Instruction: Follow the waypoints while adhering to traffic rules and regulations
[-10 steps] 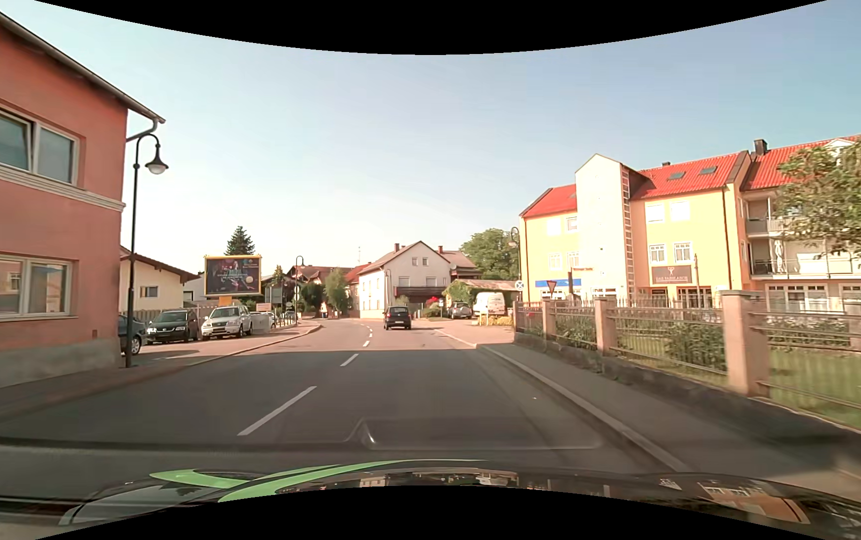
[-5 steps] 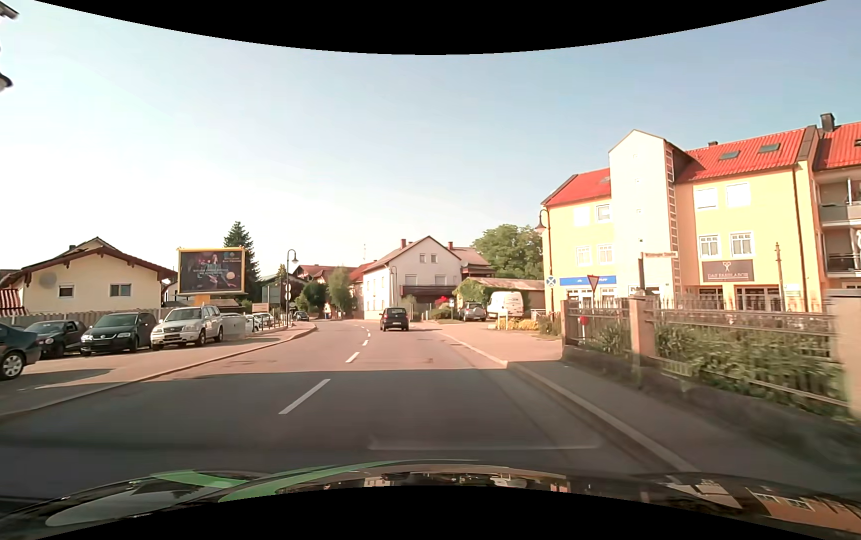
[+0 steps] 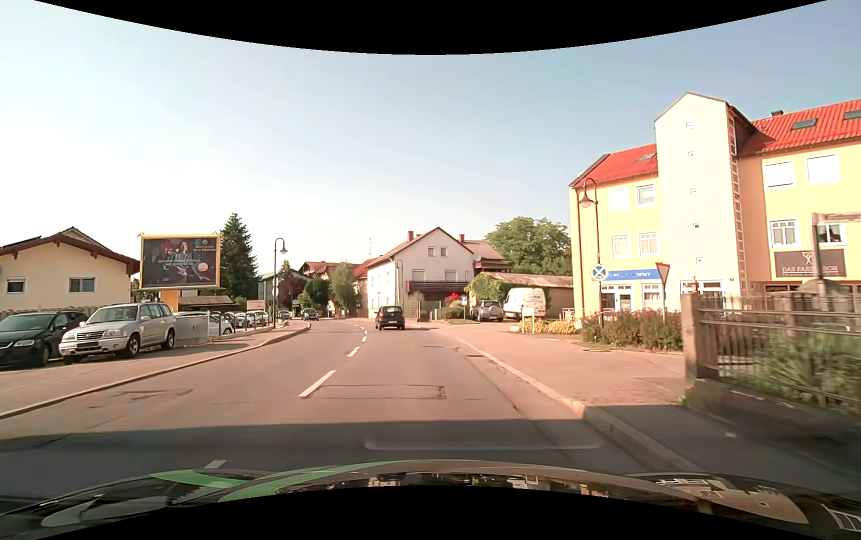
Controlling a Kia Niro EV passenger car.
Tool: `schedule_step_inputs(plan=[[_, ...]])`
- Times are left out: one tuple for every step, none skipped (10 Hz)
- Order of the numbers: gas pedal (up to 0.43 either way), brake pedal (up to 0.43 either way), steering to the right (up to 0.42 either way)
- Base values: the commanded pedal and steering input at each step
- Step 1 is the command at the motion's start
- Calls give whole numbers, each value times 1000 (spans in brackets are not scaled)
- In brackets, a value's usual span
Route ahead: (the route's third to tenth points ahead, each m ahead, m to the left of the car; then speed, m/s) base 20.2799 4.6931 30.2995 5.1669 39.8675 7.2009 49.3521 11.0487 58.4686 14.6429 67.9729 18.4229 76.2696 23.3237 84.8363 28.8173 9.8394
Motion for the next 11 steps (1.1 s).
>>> schedule_step_inputs(plan=[[98,0,-20],[110,0,-20],[110,0,-20],[110,0,-21],[110,0,-21],[110,0,-22],[110,0,-25],[110,0,-29],[110,0,-29],[110,0,-29],[110,0,-30]])
